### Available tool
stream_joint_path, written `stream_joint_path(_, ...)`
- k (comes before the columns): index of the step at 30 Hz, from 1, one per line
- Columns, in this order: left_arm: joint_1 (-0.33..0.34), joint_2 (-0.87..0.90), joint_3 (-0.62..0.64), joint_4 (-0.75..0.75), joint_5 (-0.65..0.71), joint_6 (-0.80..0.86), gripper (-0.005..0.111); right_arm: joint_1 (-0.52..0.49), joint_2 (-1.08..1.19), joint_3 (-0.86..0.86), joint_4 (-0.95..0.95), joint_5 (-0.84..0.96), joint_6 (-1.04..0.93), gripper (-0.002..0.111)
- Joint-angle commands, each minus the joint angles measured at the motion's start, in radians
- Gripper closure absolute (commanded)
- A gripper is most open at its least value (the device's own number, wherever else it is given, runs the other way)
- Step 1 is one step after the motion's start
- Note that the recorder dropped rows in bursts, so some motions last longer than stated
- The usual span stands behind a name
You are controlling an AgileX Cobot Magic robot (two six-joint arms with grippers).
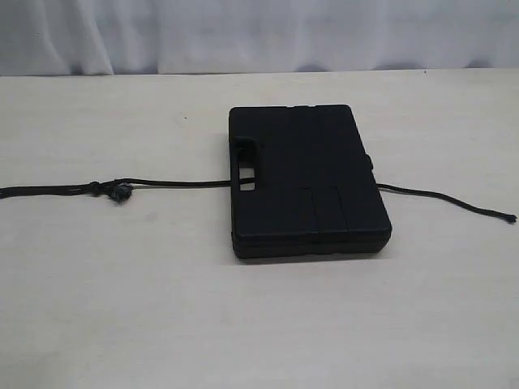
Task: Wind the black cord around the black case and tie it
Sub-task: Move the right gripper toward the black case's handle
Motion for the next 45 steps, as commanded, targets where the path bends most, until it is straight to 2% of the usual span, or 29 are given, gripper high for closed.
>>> stream_joint_path(1,0.0,-0.002,0.003,-0.001,-0.01,-0.005,0.107,-0.003,-0.006,0.003,-0.013,-0.241,0.001,0.104)
stream_joint_path(9,0.0,-0.002,0.003,-0.001,-0.01,-0.005,0.107,-0.003,-0.006,0.003,-0.005,-0.612,0.025,0.104)
stream_joint_path(15,0.0,-0.002,0.003,-0.001,-0.01,-0.005,0.107,-0.003,-0.006,0.003,0.009,-1.058,0.22,0.104)
stream_joint_path(18,0.0,-0.002,0.003,-0.001,-0.01,-0.005,0.107,-0.003,-0.006,0.003,0.017,-1.187,0.306,0.104)
stream_joint_path(22,0.0,-0.002,0.003,-0.001,-0.01,-0.005,0.107,-0.003,-0.006,-0.12,-0.001,-0.948,0.349,0.104)
stream_joint_path(28,0.0,-0.002,0.003,-0.001,-0.01,-0.005,0.107,-0.003,0.085,-0.404,-0.02,-0.39,0.364,0.103)
stream_joint_path(30,0.0,-0.002,0.003,-0.001,-0.01,-0.005,0.107,-0.003,0.174,-0.496,-0.053,-0.218,0.364,0.098)
stream_joint_path(36,0.0,-0.002,0.003,-0.001,-0.01,-0.005,0.107,-0.003,0.482,-0.723,-0.053,0.22,0.362,0.065)
stream_joint_path(39,0.0,-0.002,0.003,-0.001,-0.01,-0.005,0.107,-0.003,0.628,-0.817,0.024,0.381,0.282,0.057)
stream_joint_path(41,0.0,-0.002,0.003,-0.001,-0.01,-0.005,0.107,-0.003,0.722,-0.858,0.118,0.455,0.187,0.055)
stream_joint_path(45,0.0,-0.002,0.003,-0.001,-0.01,-0.005,0.107,-0.003,0.871,-0.879,0.328,0.452,-0.02,0.055)
